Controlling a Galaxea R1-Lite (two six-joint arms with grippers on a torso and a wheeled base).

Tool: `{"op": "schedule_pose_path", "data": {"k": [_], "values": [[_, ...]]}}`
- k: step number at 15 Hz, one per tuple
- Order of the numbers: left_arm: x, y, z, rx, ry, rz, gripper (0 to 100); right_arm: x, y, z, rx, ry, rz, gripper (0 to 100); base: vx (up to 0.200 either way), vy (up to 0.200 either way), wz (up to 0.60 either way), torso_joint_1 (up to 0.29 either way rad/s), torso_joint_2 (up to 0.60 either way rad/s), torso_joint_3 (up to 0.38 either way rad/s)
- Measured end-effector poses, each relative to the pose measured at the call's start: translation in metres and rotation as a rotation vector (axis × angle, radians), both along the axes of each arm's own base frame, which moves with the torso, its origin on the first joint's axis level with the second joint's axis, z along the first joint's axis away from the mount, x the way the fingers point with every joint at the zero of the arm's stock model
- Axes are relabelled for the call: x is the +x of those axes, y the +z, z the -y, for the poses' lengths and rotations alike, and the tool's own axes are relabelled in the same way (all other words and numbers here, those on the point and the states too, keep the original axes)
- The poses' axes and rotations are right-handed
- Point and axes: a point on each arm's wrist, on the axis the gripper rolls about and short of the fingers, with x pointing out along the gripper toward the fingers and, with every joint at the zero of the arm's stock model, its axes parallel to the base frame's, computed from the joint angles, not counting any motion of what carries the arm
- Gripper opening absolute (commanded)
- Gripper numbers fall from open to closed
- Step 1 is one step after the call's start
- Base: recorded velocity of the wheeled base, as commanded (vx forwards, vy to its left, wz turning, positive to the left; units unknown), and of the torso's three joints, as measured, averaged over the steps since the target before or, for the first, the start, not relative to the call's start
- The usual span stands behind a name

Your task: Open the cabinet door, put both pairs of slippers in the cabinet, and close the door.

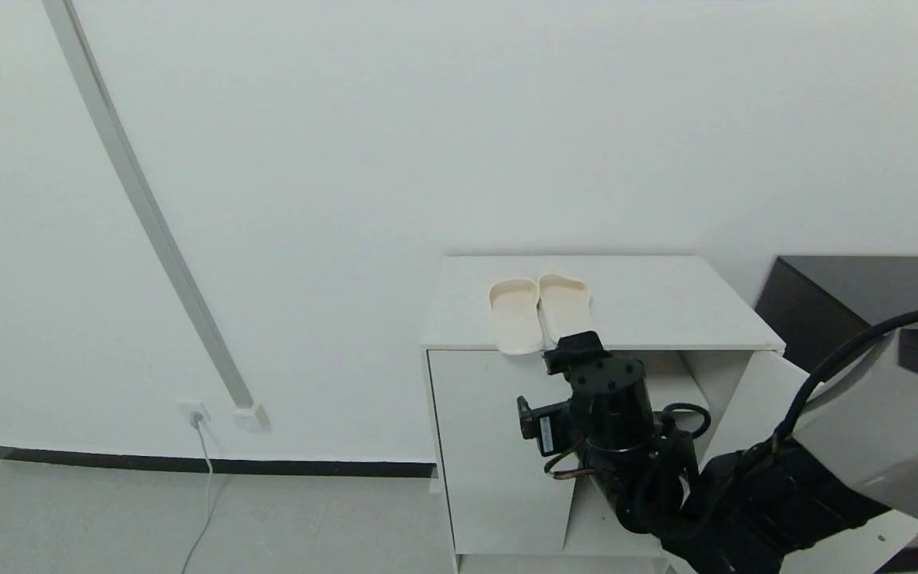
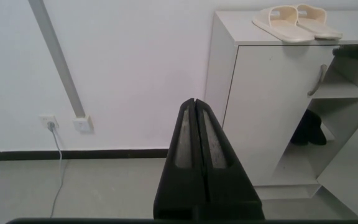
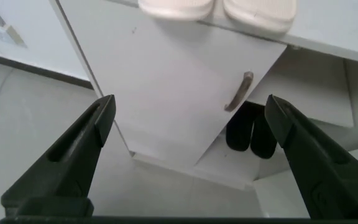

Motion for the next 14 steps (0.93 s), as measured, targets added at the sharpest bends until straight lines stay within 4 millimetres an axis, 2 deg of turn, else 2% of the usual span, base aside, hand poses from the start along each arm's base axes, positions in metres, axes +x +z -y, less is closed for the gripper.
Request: {"op": "schedule_pose_path", "data": {"k": [2, 6, 9, 14], "values": [[0.0, 0.0, 0.0, 0.0, 0.0, 0.0, 0, 0.003, 0.019, -0.003, 0.013, -0.012, -0.033, 100, 0.0, 0.0, 0.0, 0.0, 0.0, 0.0], [0.0, 0.0, 0.0, 0.0, 0.0, 0.0, 0, 0.008, 0.06, -0.004, 0.07, -0.031, 0.011, 100, 0.0, 0.0, 0.0, 0.0, 0.0, 0.0], [0.0, 0.0, 0.0, 0.0, 0.0, 0.0, 0, 0.01, 0.068, -0.003, 0.088, -0.038, 0.026, 100, 0.0, 0.0, 0.0, 0.0, 0.0, 0.0], [0.0, 0.0, 0.0, 0.0, -0.001, 0.0, 0, 0.013, 0.066, 0.0, 0.1, -0.052, 0.02, 100, 0.2, 0.0, 0.0, 0.001, 0.0, 0.0]]}}
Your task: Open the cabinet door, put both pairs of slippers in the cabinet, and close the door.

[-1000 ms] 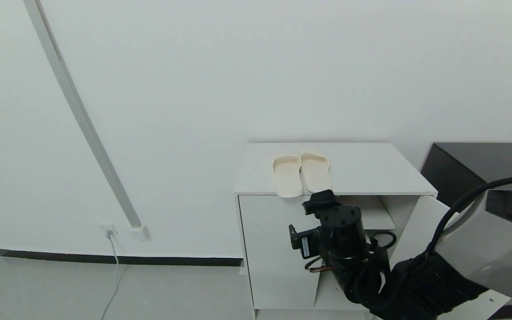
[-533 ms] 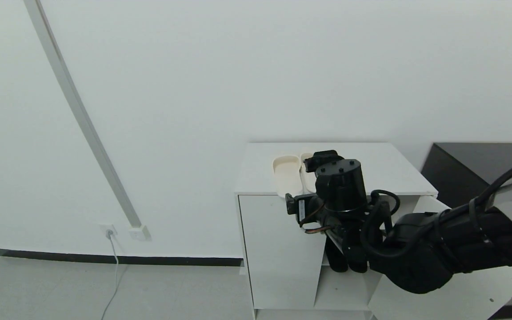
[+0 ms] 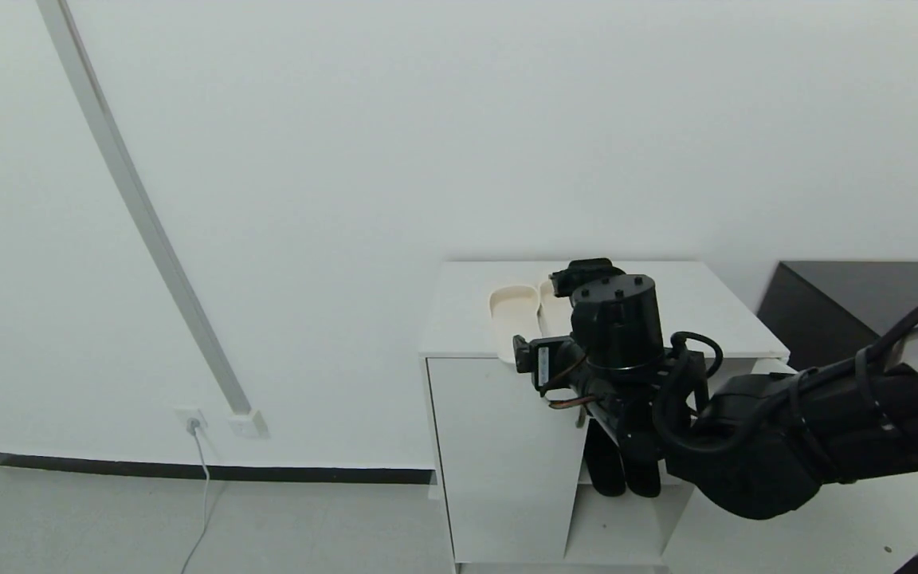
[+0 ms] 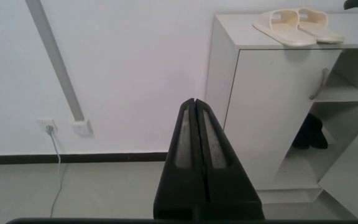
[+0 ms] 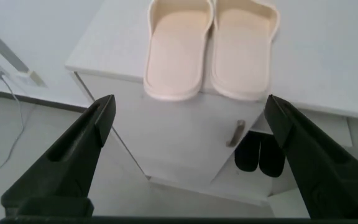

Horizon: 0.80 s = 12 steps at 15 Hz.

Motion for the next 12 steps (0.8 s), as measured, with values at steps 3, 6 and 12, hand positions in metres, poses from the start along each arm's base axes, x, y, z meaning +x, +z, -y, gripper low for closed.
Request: {"op": "schedule_pose_path", "data": {"k": [3, 6, 12], "values": [[0.0, 0.0, 0.0, 0.0, -0.001, 0.0, 0, 0.002, -0.006, 0.001, 0.003, -0.009, -0.017, 100, 0.2, 0.0, 0.0, 0.01, 0.01, 0.002], [0.0, 0.0, 0.0, 0.0, 0.001, 0.0, 0, 0.008, -0.019, 0.001, -0.008, -0.02, -0.035, 100, 0.067, 0.0, 0.0, 0.004, 0.0, -0.001], [0.0, 0.0, 0.0, -0.002, 0.002, 0.0, 0, 0.039, -0.044, -0.005, -0.004, -0.052, -0.027, 100, 0.0, 0.0, 0.0, 0.0, 0.0, 0.0]]}}
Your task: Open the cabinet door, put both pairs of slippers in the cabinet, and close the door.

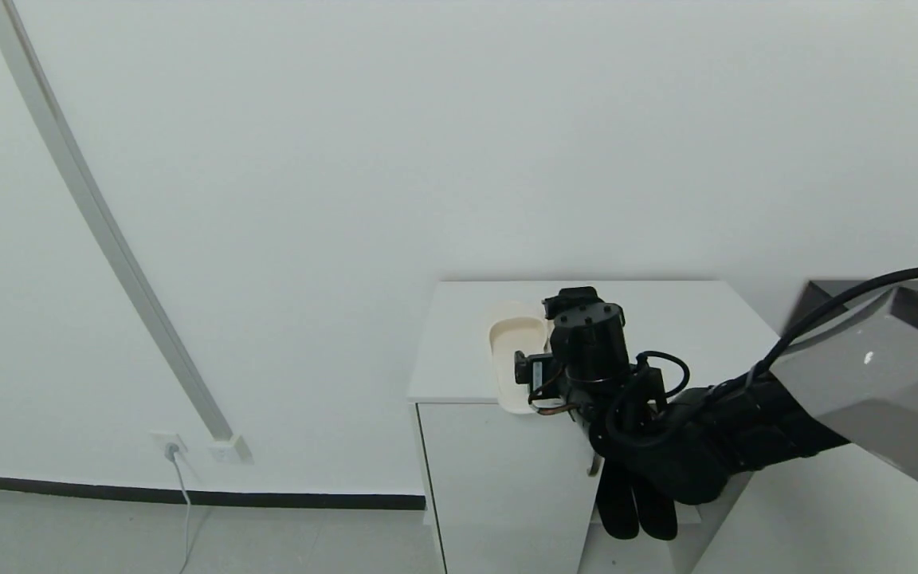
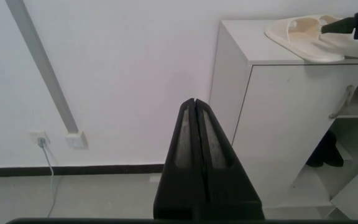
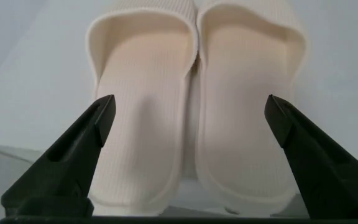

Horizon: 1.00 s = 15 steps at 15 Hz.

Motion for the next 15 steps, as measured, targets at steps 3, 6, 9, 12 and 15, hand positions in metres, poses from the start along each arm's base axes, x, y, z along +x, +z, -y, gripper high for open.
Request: {"op": "schedule_pose_path", "data": {"k": [3, 6, 9, 12, 15], "values": [[0.0, 0.0, 0.0, 0.0, 0.0, 0.0, 0, 0.019, -0.005, -0.006, 0.013, 0.009, 0.009, 100, 0.0, 0.0, 0.0, 0.0, 0.0, 0.0], [0.0, 0.0, 0.0, 0.0, 0.0, 0.0, 0, 0.039, -0.008, -0.009, -0.001, 0.024, 0.021, 100, 0.0, 0.0, 0.0, 0.0, 0.0, 0.0], [0.0, 0.0, 0.0, 0.001, 0.001, 0.0, 0, 0.059, -0.01, -0.009, -0.018, 0.02, 0.032, 100, 0.0, 0.0, 0.0, 0.0, 0.0, 0.0], [0.0, 0.0, 0.0, 0.0, 0.001, 0.0, 0, 0.074, -0.013, -0.01, -0.014, 0.019, 0.033, 100, 0.0, 0.0, 0.0, 0.0, 0.0, 0.0], [0.0, 0.0, 0.0, 0.0, 0.001, 0.0, 0, 0.088, -0.016, -0.009, -0.008, 0.014, 0.035, 100, 0.0, 0.0, 0.0, 0.0, 0.0, 0.0]]}}
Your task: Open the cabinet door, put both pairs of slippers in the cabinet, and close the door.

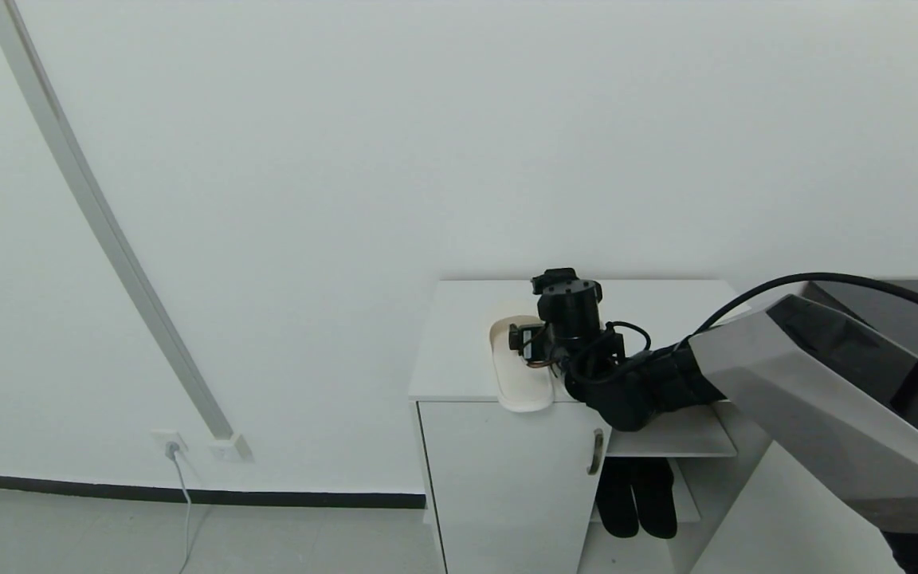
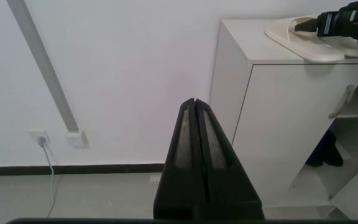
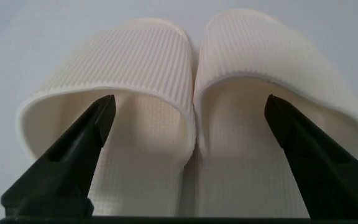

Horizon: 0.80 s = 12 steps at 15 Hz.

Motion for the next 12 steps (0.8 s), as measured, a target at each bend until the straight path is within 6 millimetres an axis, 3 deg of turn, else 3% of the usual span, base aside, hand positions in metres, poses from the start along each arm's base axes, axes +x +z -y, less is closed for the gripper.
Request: {"op": "schedule_pose_path", "data": {"k": [1, 2, 12], "values": [[0.0, 0.0, 0.0, -0.001, 0.0, 0.0, 0, 0.0027, -0.001, 0.0002, 0.002, 0.002, 0.0, 100, 0.0, 0.0, 0.0, 0.0, 0.0, 0.0], [0.0, 0.0, 0.0, 0.0, 0.0, 0.0, 0, 0.0043, -0.002, 0.0002, 0.003, 0.0, 0.001, 0, 0.0, 0.0, 0.0, 0.0, 0.0, 0.0], [0.0, 0.0, 0.0, -0.001, 0.0, 0.0, 0, 0.0071, -0.0047, 0.0003, 0.005, -0.002, 0.002, 0, 0.0, 0.0, 0.0, 0.0, 0.0, 0.0]]}}
